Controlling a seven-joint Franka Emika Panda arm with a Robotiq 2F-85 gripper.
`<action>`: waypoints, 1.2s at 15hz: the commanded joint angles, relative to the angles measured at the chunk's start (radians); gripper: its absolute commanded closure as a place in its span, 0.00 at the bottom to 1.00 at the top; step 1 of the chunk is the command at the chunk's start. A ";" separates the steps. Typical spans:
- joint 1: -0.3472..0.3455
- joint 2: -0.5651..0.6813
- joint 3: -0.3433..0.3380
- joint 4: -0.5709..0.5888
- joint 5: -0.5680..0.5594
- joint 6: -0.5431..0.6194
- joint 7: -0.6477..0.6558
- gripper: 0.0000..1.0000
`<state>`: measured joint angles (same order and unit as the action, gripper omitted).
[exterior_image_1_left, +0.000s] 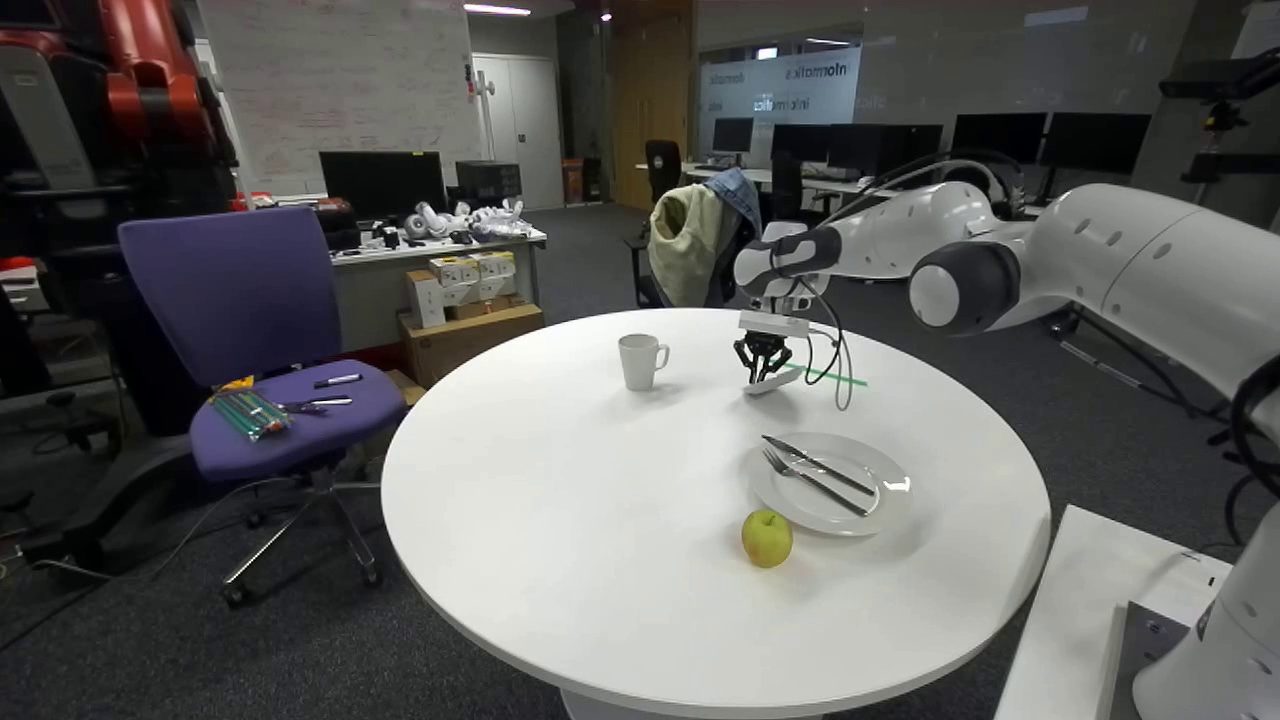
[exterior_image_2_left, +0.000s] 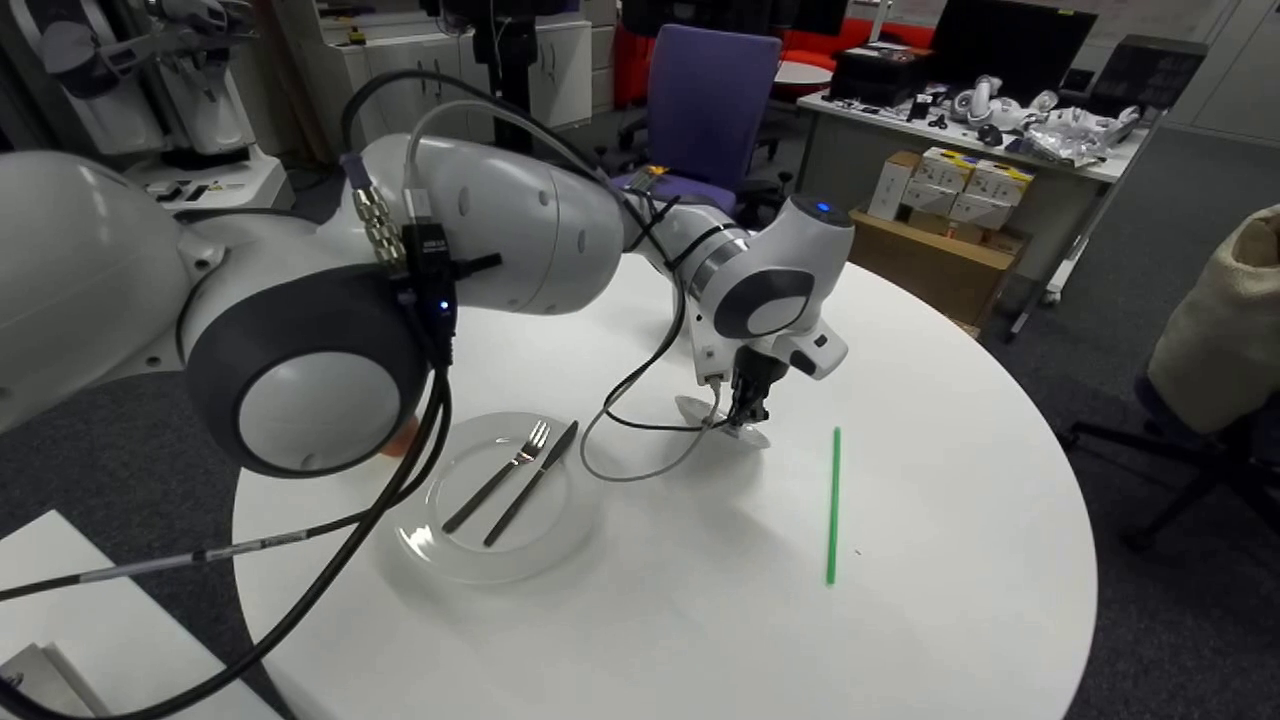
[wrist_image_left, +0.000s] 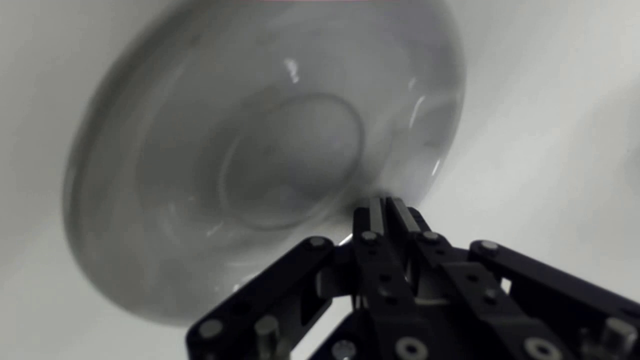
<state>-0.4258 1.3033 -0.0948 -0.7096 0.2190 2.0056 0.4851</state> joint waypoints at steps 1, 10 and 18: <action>-0.012 -0.067 0.013 -0.148 0.018 0.077 -0.044 0.97; -0.006 -0.237 0.038 -0.446 0.018 0.313 -0.140 0.97; -0.016 -0.402 0.071 -0.749 0.020 0.487 -0.194 0.97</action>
<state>-0.4290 1.0222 -0.0447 -1.2599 0.2190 2.4225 0.3410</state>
